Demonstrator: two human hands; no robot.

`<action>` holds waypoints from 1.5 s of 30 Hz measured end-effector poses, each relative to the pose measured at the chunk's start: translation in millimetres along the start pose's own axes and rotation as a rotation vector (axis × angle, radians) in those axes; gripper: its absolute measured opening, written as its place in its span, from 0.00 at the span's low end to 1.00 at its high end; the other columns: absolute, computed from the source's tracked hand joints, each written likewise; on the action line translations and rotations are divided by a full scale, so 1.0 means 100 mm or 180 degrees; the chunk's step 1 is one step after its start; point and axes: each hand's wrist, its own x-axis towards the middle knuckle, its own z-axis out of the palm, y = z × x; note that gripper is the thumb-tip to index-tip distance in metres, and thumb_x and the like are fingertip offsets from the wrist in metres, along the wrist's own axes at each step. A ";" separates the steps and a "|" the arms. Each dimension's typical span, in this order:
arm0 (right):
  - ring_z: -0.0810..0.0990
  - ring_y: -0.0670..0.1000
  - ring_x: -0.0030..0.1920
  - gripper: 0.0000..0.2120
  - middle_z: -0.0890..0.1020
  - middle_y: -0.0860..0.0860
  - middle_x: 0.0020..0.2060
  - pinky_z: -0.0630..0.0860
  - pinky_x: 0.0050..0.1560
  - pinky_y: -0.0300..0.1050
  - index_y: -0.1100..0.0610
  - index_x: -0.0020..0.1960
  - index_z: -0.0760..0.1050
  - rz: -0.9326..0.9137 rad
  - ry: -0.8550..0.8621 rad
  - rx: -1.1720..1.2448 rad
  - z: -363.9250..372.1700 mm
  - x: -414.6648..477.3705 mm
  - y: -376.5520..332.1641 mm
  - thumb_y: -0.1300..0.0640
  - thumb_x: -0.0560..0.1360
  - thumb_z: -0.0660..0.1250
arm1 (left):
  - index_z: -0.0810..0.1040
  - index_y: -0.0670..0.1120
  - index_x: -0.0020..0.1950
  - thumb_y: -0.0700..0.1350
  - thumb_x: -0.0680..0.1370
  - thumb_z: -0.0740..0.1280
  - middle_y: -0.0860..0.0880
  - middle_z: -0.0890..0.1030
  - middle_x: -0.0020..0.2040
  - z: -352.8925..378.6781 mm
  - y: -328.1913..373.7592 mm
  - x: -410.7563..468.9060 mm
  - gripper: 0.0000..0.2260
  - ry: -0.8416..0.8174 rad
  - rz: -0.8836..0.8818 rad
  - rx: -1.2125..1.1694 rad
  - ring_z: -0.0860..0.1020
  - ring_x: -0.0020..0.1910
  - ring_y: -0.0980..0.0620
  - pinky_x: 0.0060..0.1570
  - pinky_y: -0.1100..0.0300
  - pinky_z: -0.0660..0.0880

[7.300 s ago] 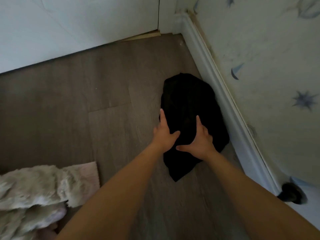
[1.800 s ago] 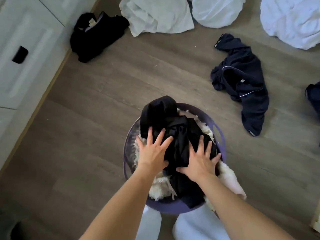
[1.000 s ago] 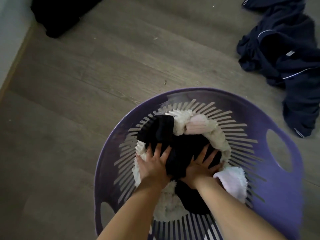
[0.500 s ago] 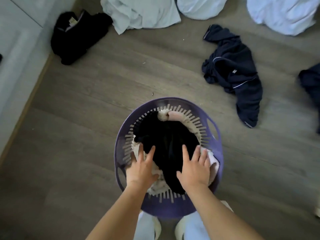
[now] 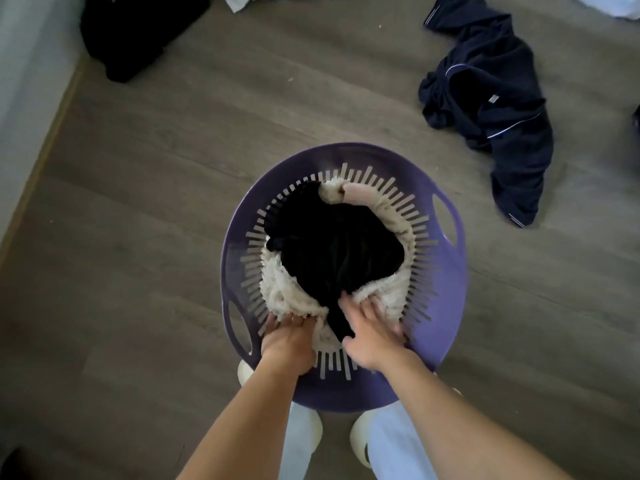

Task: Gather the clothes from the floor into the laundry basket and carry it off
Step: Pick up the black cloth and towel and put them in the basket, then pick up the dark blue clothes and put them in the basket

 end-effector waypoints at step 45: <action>0.77 0.57 0.59 0.14 0.79 0.52 0.59 0.72 0.51 0.47 0.51 0.62 0.75 0.0649 0.2921 0.1210 -4.07 -4.55 0.92 0.52 0.77 0.63 | 0.69 0.46 0.60 0.44 0.78 0.57 0.45 0.73 0.54 -4.09 2.57 -3.98 0.11 0.2643 0.0993 0.0376 0.76 0.45 0.42 0.38 0.54 0.67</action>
